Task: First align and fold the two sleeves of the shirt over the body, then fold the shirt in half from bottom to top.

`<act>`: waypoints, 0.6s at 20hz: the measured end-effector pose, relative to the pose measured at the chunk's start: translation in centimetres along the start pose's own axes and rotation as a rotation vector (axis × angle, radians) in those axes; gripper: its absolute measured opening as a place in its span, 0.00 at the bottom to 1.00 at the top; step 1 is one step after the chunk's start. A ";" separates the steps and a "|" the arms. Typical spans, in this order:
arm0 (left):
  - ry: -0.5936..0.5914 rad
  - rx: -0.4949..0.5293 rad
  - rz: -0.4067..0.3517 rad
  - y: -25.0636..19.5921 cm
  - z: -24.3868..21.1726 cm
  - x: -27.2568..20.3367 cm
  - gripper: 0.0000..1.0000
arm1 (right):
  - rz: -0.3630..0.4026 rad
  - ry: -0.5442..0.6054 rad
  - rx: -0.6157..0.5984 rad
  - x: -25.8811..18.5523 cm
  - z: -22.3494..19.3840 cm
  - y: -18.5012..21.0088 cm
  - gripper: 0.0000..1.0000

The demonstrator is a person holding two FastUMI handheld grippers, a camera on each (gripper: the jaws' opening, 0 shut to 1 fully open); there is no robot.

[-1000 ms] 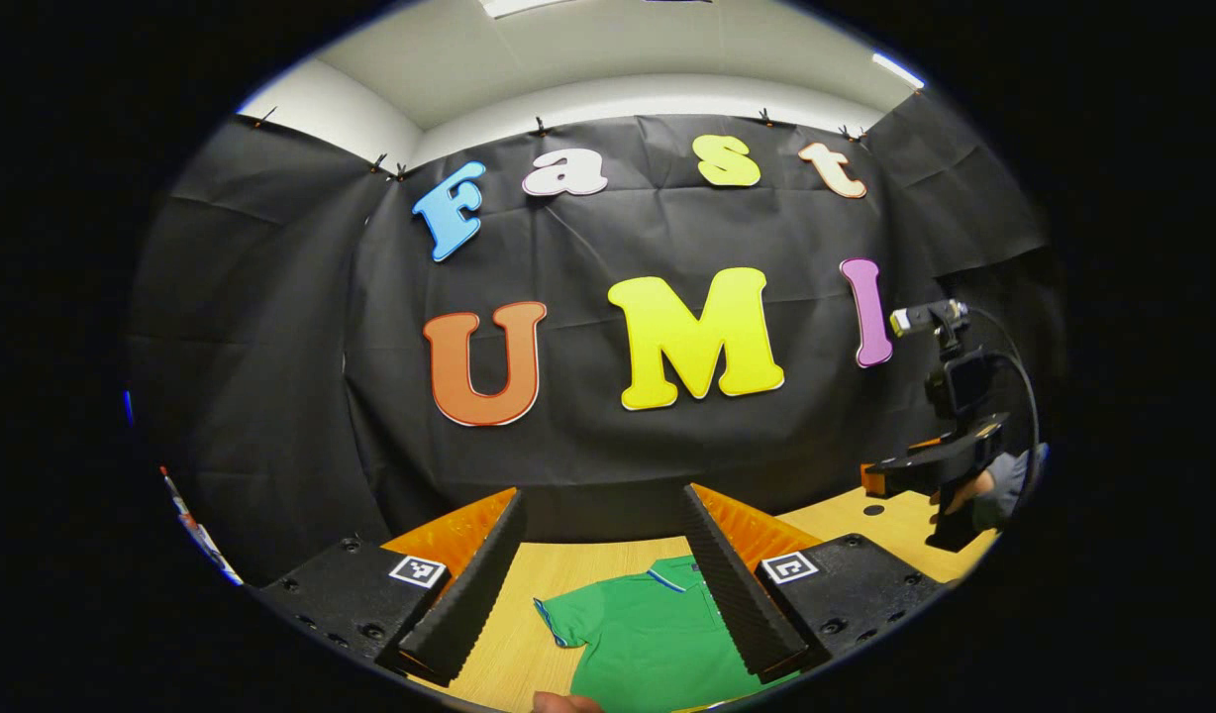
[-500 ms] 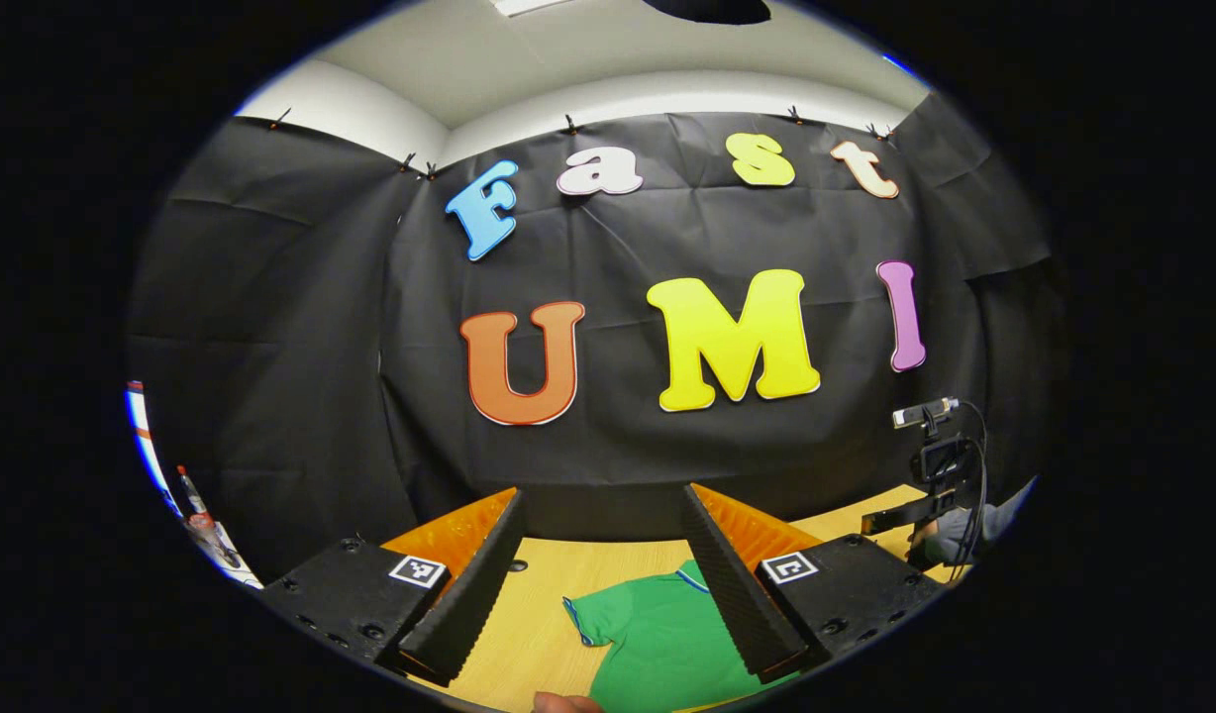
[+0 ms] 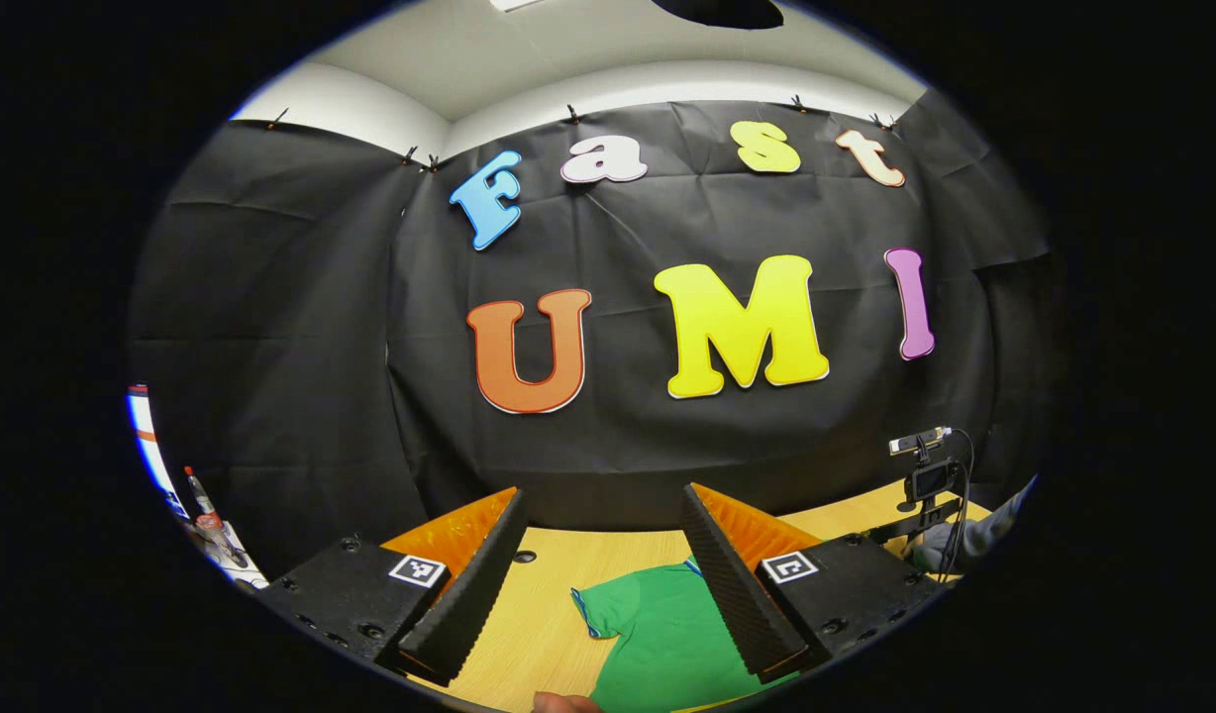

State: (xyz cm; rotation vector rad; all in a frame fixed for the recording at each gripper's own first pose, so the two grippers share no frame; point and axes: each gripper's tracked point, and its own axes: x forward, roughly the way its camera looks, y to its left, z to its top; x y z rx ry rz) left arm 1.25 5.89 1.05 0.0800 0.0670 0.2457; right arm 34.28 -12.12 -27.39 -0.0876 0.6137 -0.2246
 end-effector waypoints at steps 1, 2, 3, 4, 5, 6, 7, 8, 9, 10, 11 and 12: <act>0.000 0.004 0.002 0.0 0.0 0.0 1.00 | -0.010 0.008 -0.002 0.1 -0.3 -0.2 0.96; 0.000 0.007 0.003 0.1 0.0 0.2 1.00 | -0.010 0.017 0.001 0.2 -0.6 -0.1 0.96; 0.000 0.011 0.004 0.2 0.0 0.2 1.00 | -0.013 0.028 0.001 0.4 -1.0 -0.3 0.96; 0.000 0.014 0.003 0.2 0.1 0.3 1.00 | -0.011 0.037 -0.001 0.5 -1.3 -0.3 0.96; 0.000 0.015 0.002 0.2 0.1 0.4 1.00 | -0.011 0.046 -0.002 0.8 -1.7 -0.1 0.96; 0.001 0.017 0.001 0.1 0.1 0.4 0.99 | -0.008 0.051 -0.001 1.0 -1.9 -0.1 0.96; 0.002 0.016 -0.001 0.1 0.1 0.4 0.99 | -0.007 0.051 0.002 1.1 -2.0 0.0 0.95; 0.004 0.016 -0.004 0.0 0.0 0.4 0.99 | -0.004 0.055 0.006 1.2 -2.1 0.0 0.97; 0.005 0.015 -0.006 -0.1 0.0 0.5 0.99 | 0.023 0.072 0.013 0.9 -2.6 0.6 0.97; 0.008 0.014 -0.007 -0.1 -0.1 0.6 1.00 | 0.063 0.088 0.022 1.1 -2.9 1.7 0.97; 0.010 0.014 -0.008 0.0 -0.2 0.5 0.99 | 0.075 0.103 0.012 0.6 -2.9 2.2 0.67; 0.011 0.015 -0.006 0.1 -0.2 0.5 1.00 | 0.049 0.121 -0.006 0.4 -3.1 2.1 0.36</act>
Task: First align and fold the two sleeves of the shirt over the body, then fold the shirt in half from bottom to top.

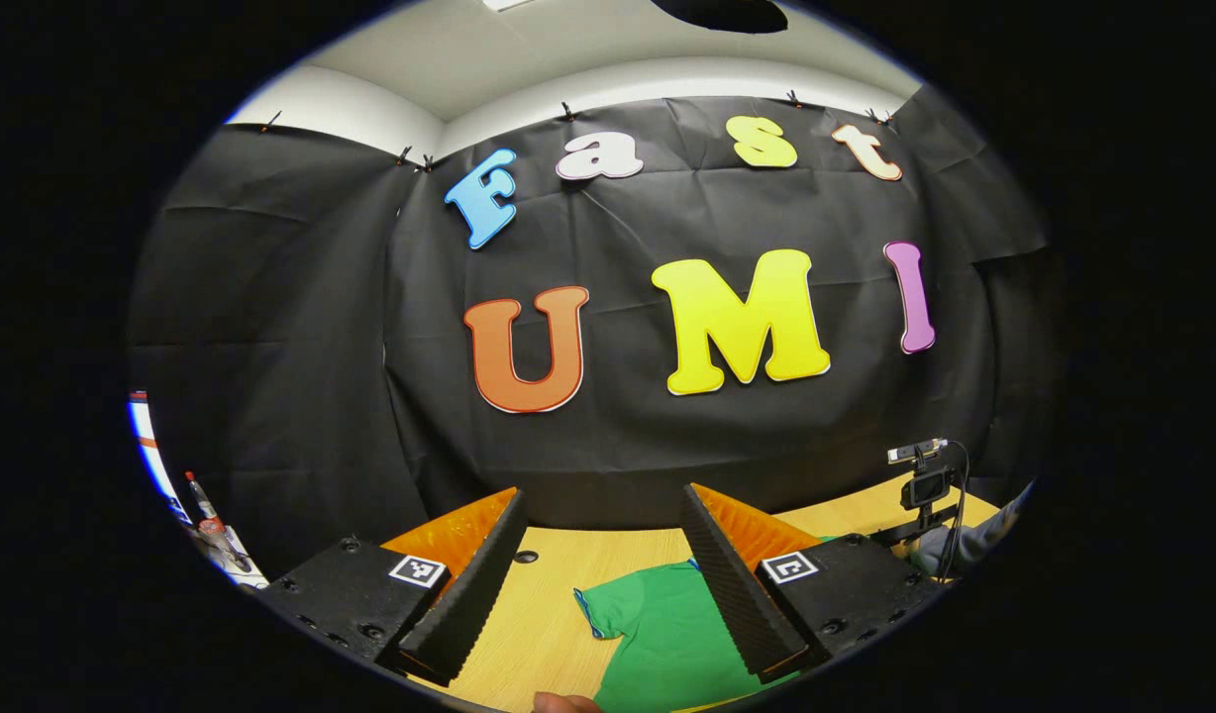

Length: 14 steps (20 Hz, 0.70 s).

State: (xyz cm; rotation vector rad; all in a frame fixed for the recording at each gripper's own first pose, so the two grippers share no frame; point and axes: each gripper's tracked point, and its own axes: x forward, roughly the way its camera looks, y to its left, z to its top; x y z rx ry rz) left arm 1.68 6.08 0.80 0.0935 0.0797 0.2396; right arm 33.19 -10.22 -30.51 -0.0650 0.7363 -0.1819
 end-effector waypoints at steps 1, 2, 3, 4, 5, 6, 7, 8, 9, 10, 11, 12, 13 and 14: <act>0.002 0.000 0.000 -0.1 0.0 0.0 1.00 | -0.019 0.003 0.002 0.1 0.2 0.2 0.06; 0.004 0.000 0.003 0.0 0.0 0.0 0.99 | -0.026 0.004 0.009 -0.2 0.2 0.2 0.01; 0.004 0.000 0.005 0.1 0.0 -0.1 1.00 | -0.029 0.009 0.023 -0.3 0.2 0.2 0.01; 0.001 -0.002 0.008 0.2 0.1 -0.1 1.00 | -0.021 0.007 0.036 -0.3 0.3 0.2 0.01; 0.000 -0.003 0.012 0.4 0.1 -0.3 1.00 | -0.007 0.007 0.046 -0.3 0.2 0.2 0.01; 0.002 -0.003 0.016 0.6 0.0 -0.4 0.99 | 0.007 0.007 0.054 -0.3 0.3 0.3 0.01; 0.004 -0.005 0.021 0.8 -0.1 -0.5 0.99 | 0.020 0.009 0.057 -0.4 0.2 0.2 0.01; 0.004 -0.009 0.024 0.9 -0.1 -0.6 1.00 | 0.028 0.011 0.052 -0.5 0.2 0.2 0.01; 0.006 -0.013 0.025 1.0 -0.1 -0.6 1.00 | 0.036 0.015 0.043 -0.6 0.1 0.2 0.01; 0.008 -0.018 0.026 1.0 -0.3 -0.5 1.00 | 0.045 0.017 0.039 -0.8 0.3 0.3 0.01; 0.012 -0.026 0.025 1.0 -0.6 -0.5 1.00 | 0.059 0.015 0.043 -1.2 0.3 0.7 0.01; 0.020 -0.034 0.023 0.9 -0.8 -0.4 1.00 | 0.072 0.008 0.051 -1.7 0.6 1.2 0.01; 0.023 -0.037 0.023 1.0 -0.9 -0.3 1.00 | 0.088 -0.004 0.059 -2.1 0.8 1.9 0.01; 0.023 -0.034 0.026 1.0 -0.9 -0.3 1.00 | 0.102 -0.017 0.058 -2.4 1.1 2.7 0.01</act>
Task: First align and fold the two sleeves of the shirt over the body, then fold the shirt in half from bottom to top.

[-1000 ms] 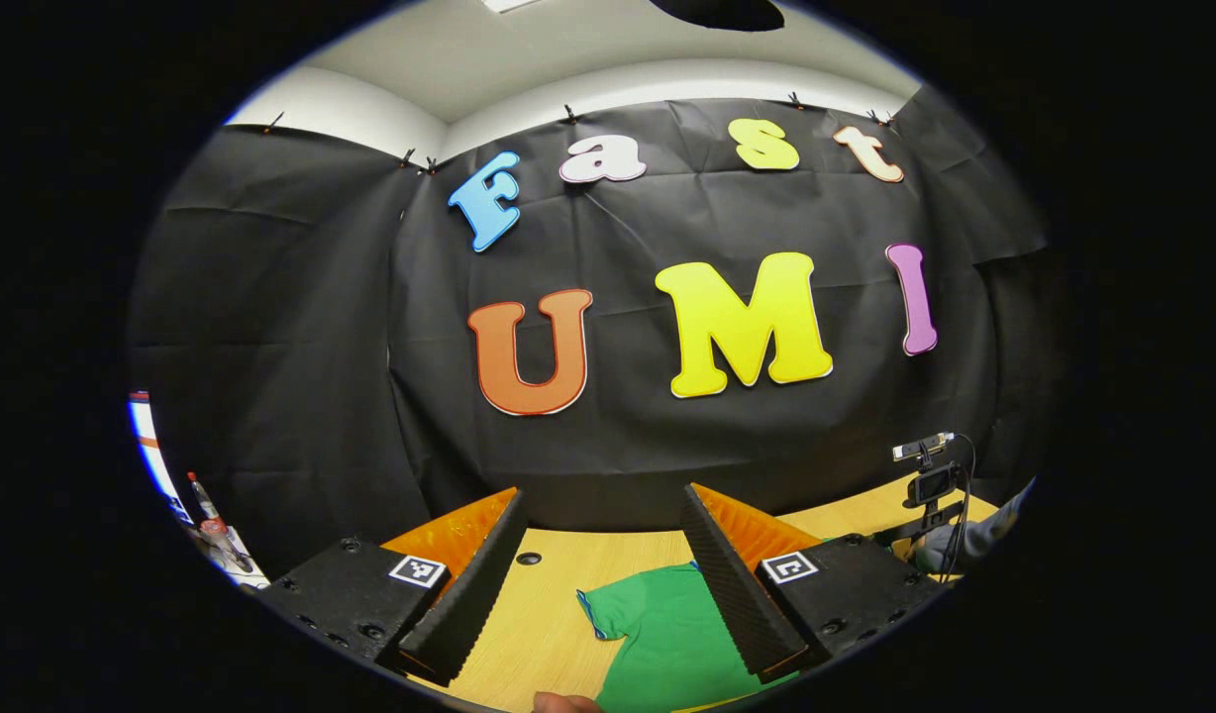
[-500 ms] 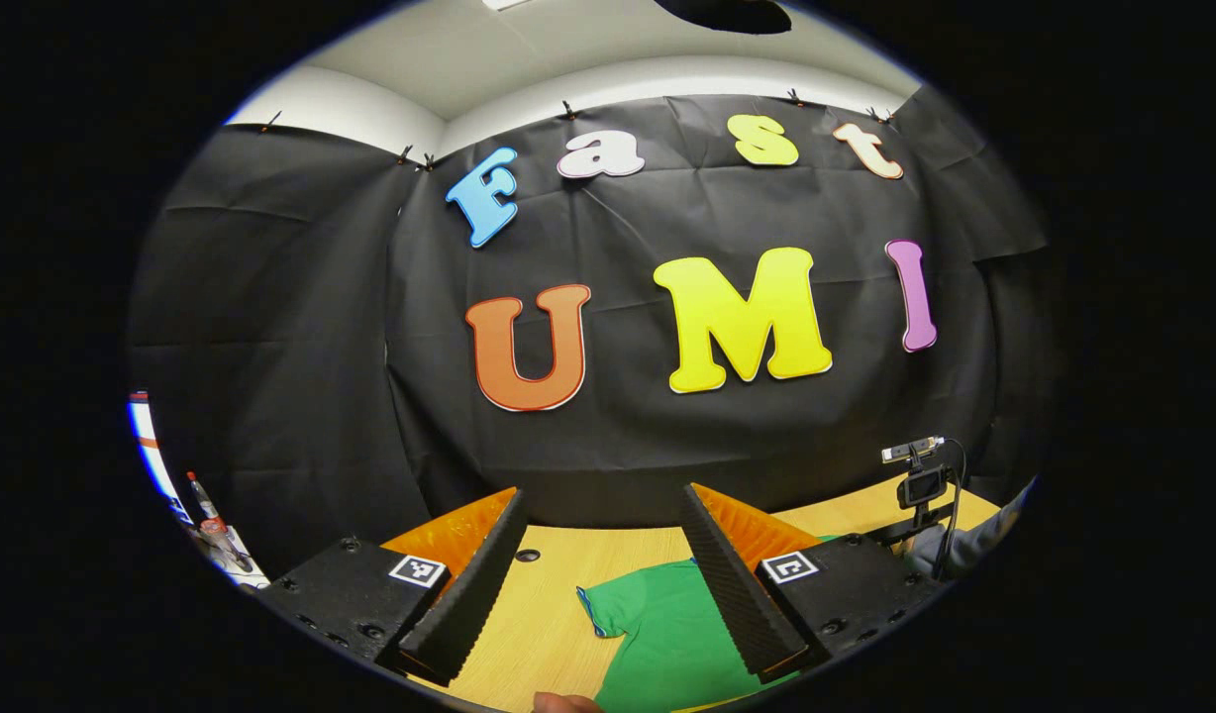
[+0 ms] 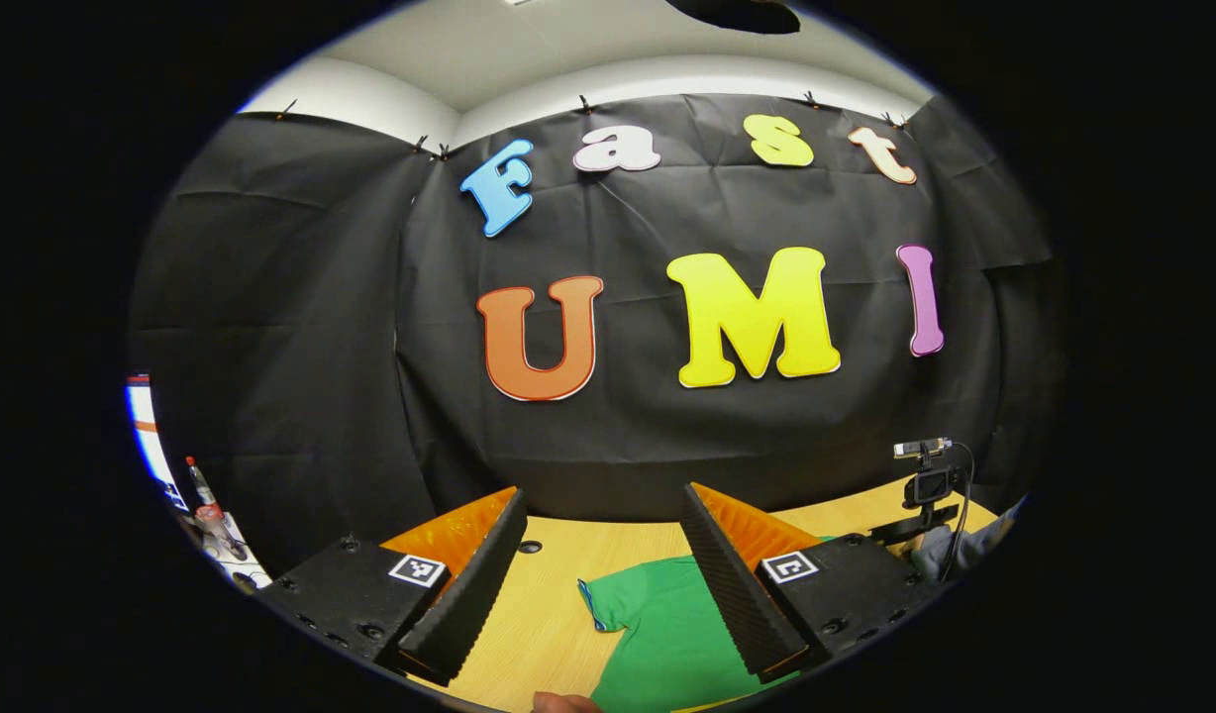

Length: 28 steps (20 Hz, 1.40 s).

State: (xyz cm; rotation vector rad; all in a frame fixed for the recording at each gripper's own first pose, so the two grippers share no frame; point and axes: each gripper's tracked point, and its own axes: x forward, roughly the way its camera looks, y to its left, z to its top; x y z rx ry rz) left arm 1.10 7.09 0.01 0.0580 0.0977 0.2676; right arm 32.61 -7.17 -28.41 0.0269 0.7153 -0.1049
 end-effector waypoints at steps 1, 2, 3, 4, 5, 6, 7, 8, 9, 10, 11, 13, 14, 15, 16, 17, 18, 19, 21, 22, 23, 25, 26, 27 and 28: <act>-0.008 0.003 0.003 0.3 0.3 -0.1 1.00 | 0.015 -0.011 -0.007 -0.4 0.2 0.7 0.01; -0.014 0.007 0.003 0.4 0.5 -0.1 1.00 | 0.029 -0.022 -0.015 -0.9 0.6 1.5 0.01; -0.018 0.011 0.003 0.5 0.5 -0.2 1.00 | 0.041 -0.033 -0.025 -1.2 0.9 2.3 0.01; -0.020 0.012 0.004 0.6 0.5 -0.2 1.00 | 0.054 -0.043 -0.032 -1.5 1.3 3.1 0.01; -0.019 0.012 0.005 0.7 0.5 -0.2 1.00 | 0.069 -0.053 -0.038 -1.9 1.4 4.0 0.01; -0.018 0.011 0.007 0.8 0.5 -0.2 1.00 | 0.084 -0.058 -0.042 -2.2 1.6 4.9 0.01; -0.019 0.008 0.008 0.8 0.5 -0.2 0.99 | 0.099 -0.063 -0.045 -2.6 1.6 5.9 0.01; -0.017 0.005 0.010 1.0 0.5 -0.2 1.00 | 0.115 -0.066 -0.050 -2.9 1.7 6.8 0.01; -0.014 0.004 0.012 1.1 0.3 -0.3 1.00 | 0.129 -0.069 -0.057 -3.3 1.6 7.7 0.01; -0.014 0.003 0.015 1.2 0.2 -0.4 1.00 | 0.143 -0.073 -0.065 -3.6 1.6 8.6 0.01; -0.013 0.004 0.019 1.3 0.3 -0.4 1.00 | 0.158 -0.075 -0.073 -3.9 1.4 9.6 0.01; -0.013 0.005 0.025 1.7 0.3 -0.6 1.00 | 0.186 -0.080 -0.088 -4.5 1.1 11.4 0.01; -0.014 0.005 0.028 1.8 0.3 -0.6 1.00 | 0.199 -0.078 -0.092 -4.8 0.9 12.2 0.01; -0.014 0.006 0.035 2.1 0.2 -0.8 1.00 | 0.213 -0.075 -0.092 -5.1 0.5 13.1 0.01; -0.013 0.006 0.040 2.3 0.3 -0.7 1.00 | 0.224 -0.072 -0.091 -5.4 0.4 13.7 0.01; -0.012 0.004 0.045 2.6 0.2 -0.8 0.99 | 0.235 -0.070 -0.091 -5.6 0.0 14.4 0.01; -0.009 0.004 0.049 2.7 0.1 -0.9 1.00 | 0.242 -0.067 -0.091 -5.7 -0.3 15.0 0.01; -0.007 0.001 0.053 2.9 0.0 -1.1 1.00 | 0.251 -0.059 -0.092 -5.9 -0.8 15.5 0.01; -0.007 0.001 0.061 3.3 0.1 -1.2 1.00 | 0.259 -0.046 -0.097 -5.9 -1.6 16.3 0.01; -0.006 0.003 0.066 3.5 0.1 -1.3 1.00 | 0.262 -0.038 -0.097 -5.9 -2.0 16.6 0.01; -0.006 0.004 0.070 3.7 0.0 -1.4 1.00 | 0.265 -0.030 -0.097 -5.8 -2.5 17.0 0.01; -0.003 0.006 0.077 4.1 -0.1 -1.6 1.00 | 0.269 -0.016 -0.106 -5.7 -3.3 17.4 0.01; -0.004 0.007 0.080 4.2 -0.1 -1.7 1.00 | 0.271 -0.010 -0.110 -5.5 -3.6 17.6 0.01; -0.003 0.007 0.084 4.3 0.0 -1.7 1.00 | 0.272 -0.004 -0.116 -5.4 -4.1 17.8 0.01; -0.003 0.006 0.086 4.5 0.0 -1.7 1.00 | 0.274 0.000 -0.121 -5.4 -4.3 18.0 0.01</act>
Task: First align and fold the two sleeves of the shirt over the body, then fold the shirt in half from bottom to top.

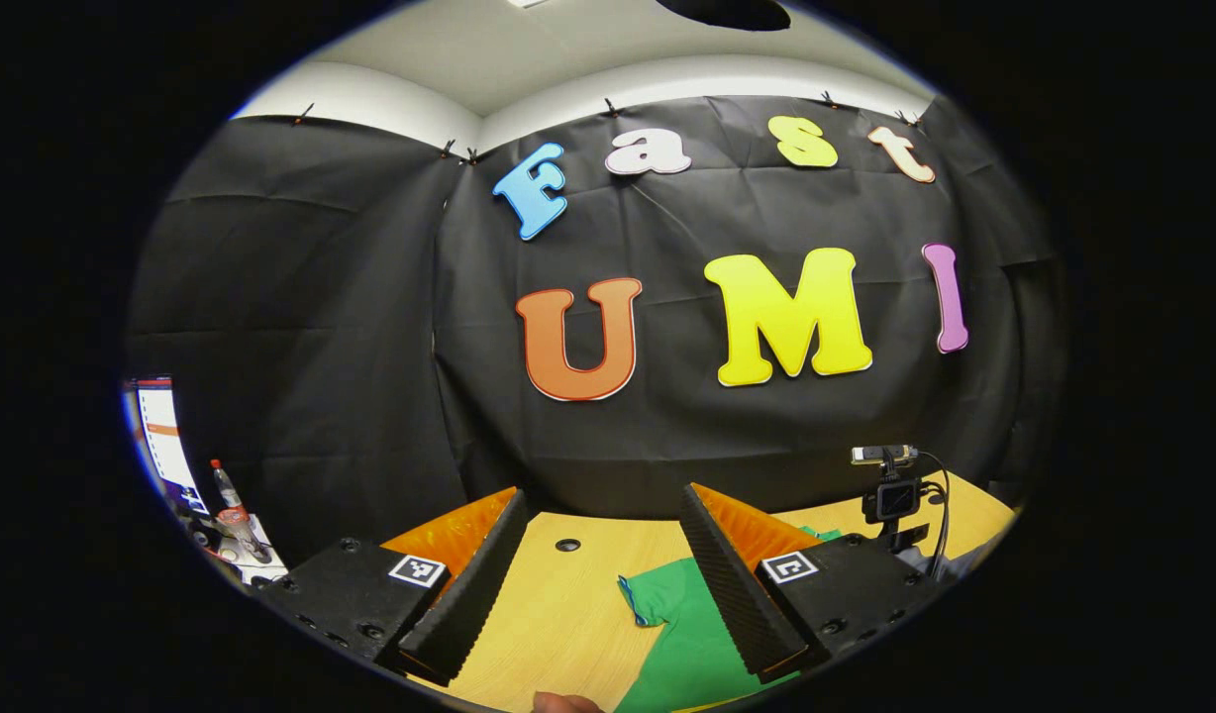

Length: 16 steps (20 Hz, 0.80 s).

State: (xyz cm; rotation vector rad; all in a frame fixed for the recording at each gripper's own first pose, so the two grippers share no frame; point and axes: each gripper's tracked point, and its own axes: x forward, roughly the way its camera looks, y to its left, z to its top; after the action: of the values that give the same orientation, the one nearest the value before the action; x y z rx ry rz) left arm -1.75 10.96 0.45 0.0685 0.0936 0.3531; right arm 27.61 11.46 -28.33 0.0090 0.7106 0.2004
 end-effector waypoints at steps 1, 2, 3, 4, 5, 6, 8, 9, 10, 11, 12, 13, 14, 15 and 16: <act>0.002 0.000 0.002 0.1 -0.1 -0.1 1.00 | 0.000 -0.002 -0.003 0.0 -0.1 0.2 0.01; 0.002 0.002 0.005 0.3 -0.2 -0.1 1.00 | 0.001 -0.005 -0.005 0.1 -0.1 0.3 0.01; 0.002 0.002 0.007 0.4 -0.1 -0.1 1.00 | 0.012 0.003 -0.008 0.3 -0.5 0.6 0.02; 0.003 -0.001 0.008 0.4 -0.2 0.0 1.00 | 0.041 0.007 -0.010 0.5 -0.8 1.1 0.05; 0.007 -0.003 0.009 0.4 -0.4 0.0 1.00 | 0.030 -0.005 -0.029 0.6 -0.7 0.8 0.35; 0.011 -0.003 0.009 0.4 -0.5 0.2 1.00 | 0.015 -0.033 -0.041 0.5 -0.4 0.3 0.64; 0.015 -0.007 0.005 0.4 -0.8 0.3 1.00 | 0.006 -0.076 -0.053 -0.7 0.5 0.0 0.94; 0.017 -0.010 -0.001 0.2 -0.9 0.4 1.00 | -0.001 -0.086 -0.059 -1.1 0.6 -0.2 0.95; 0.021 -0.013 -0.008 0.0 -1.3 0.6 1.00 | -0.003 -0.090 -0.065 -1.4 1.0 -0.5 0.94; 0.029 -0.020 -0.016 -0.3 -1.9 1.0 1.00 | -0.001 -0.106 -0.065 -2.0 1.4 -0.5 0.94; 0.039 -0.034 -0.025 -0.5 -2.7 1.6 1.00 | -0.005 -0.128 -0.069 -2.9 2.2 -1.0 0.94; 0.060 -0.056 -0.038 -0.9 -3.7 2.3 1.00 | -0.002 -0.166 -0.076 -3.8 3.4 -1.3 0.94; 0.076 -0.093 -0.060 -1.5 -4.7 3.0 1.00 | -0.010 -0.200 -0.093 -5.0 4.5 -2.0 0.94; 0.099 -0.131 -0.070 -2.0 -5.8 3.9 1.00 | -0.008 -0.237 -0.114 -6.4 5.7 -2.6 0.94; 0.128 -0.163 -0.068 -2.2 -7.2 4.8 1.00 | -0.016 -0.274 -0.138 -7.9 7.1 -3.3 0.94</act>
State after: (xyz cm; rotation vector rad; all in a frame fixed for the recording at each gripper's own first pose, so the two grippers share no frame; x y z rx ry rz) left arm 2.79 10.95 -7.27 -0.1189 0.1928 0.2955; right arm 26.97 7.14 -18.14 -0.0994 0.4229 0.2281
